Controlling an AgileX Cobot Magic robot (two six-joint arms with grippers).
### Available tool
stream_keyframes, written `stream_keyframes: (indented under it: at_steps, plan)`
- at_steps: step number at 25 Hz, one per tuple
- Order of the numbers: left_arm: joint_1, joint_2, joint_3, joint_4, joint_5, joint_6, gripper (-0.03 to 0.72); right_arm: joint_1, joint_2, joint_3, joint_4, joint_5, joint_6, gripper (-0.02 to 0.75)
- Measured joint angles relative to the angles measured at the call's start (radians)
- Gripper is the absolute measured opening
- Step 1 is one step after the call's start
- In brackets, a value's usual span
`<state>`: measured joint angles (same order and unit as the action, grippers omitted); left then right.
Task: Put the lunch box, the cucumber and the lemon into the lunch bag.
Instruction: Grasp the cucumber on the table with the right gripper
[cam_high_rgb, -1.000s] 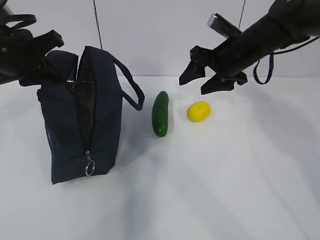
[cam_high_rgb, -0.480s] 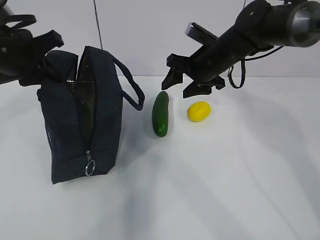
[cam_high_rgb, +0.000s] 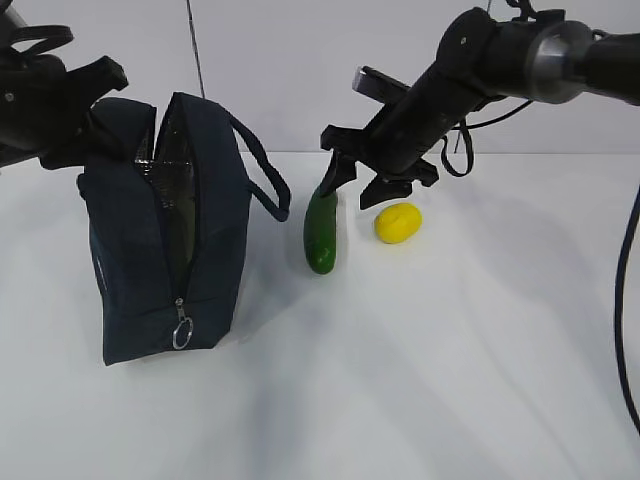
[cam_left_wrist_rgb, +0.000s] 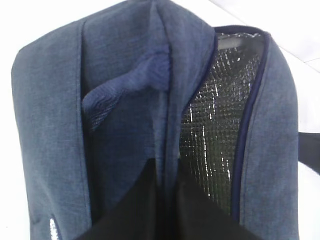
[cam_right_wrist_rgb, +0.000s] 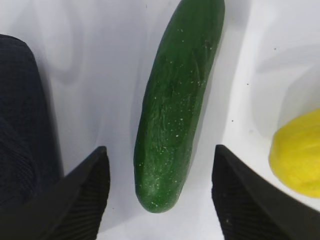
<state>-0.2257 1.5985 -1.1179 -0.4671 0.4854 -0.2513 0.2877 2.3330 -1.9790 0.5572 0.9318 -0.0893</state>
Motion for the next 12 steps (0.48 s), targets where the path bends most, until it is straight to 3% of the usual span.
stream_keyframes:
  at_steps: [12]
  plan:
    - [0.0, 0.0, 0.0, -0.017, -0.001, 0.0, 0.003, 0.035, 0.057, -0.072, -0.077, 0.018, 0.048, 0.547]
